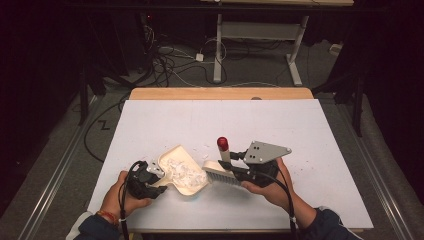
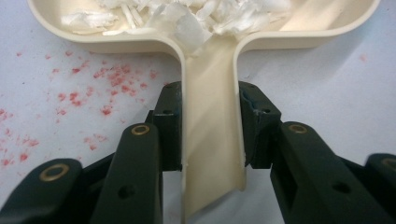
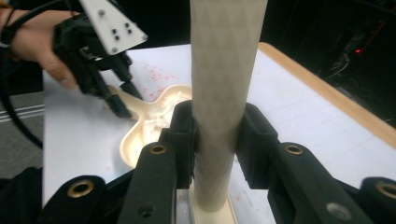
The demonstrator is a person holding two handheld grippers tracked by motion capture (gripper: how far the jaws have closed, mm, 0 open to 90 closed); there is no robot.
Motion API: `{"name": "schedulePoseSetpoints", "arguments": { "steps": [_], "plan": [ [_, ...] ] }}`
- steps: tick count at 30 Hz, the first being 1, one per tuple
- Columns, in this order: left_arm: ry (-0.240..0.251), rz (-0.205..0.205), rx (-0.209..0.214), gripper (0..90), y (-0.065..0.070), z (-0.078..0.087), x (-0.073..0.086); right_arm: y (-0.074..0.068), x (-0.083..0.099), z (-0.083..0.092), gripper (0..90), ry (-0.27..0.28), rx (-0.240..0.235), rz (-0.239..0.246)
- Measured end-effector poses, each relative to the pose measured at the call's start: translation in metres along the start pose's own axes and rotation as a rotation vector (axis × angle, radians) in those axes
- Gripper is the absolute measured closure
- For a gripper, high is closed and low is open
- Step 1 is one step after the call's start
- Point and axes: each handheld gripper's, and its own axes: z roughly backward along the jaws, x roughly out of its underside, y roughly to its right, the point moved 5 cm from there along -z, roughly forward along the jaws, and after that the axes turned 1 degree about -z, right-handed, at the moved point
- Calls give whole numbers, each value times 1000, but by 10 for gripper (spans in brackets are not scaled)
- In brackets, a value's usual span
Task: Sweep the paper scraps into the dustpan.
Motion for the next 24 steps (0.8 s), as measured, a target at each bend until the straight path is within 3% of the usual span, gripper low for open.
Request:
{"name": "schedulePoseSetpoints", "arguments": {
  "steps": [2, 6, 9, 14, 19, 24],
  "plan": [
    [1, -2, -2, 631, 0, 0, -1, 3, 0, -4, 709, 5, 7, -11],
    [7, -2, -2, 631, 0, 2, -1, 11, 0, -12, 709, 12, 69, -5],
    [21, 3, -10, 631, -1, 4, 0, 13, -2, -13, 709, 35, 43, -35],
    [26, 11, -8, 631, -3, 6, 2, 10, -5, 0, 708, 48, 22, -33],
    [29, 19, -8, 631, -5, 7, 4, 0, -11, 18, 709, 58, -54, -41],
    [39, 28, -8, 632, -7, 10, 5, -17, -3, 12, 708, 2, -114, -17]
  ]
}}
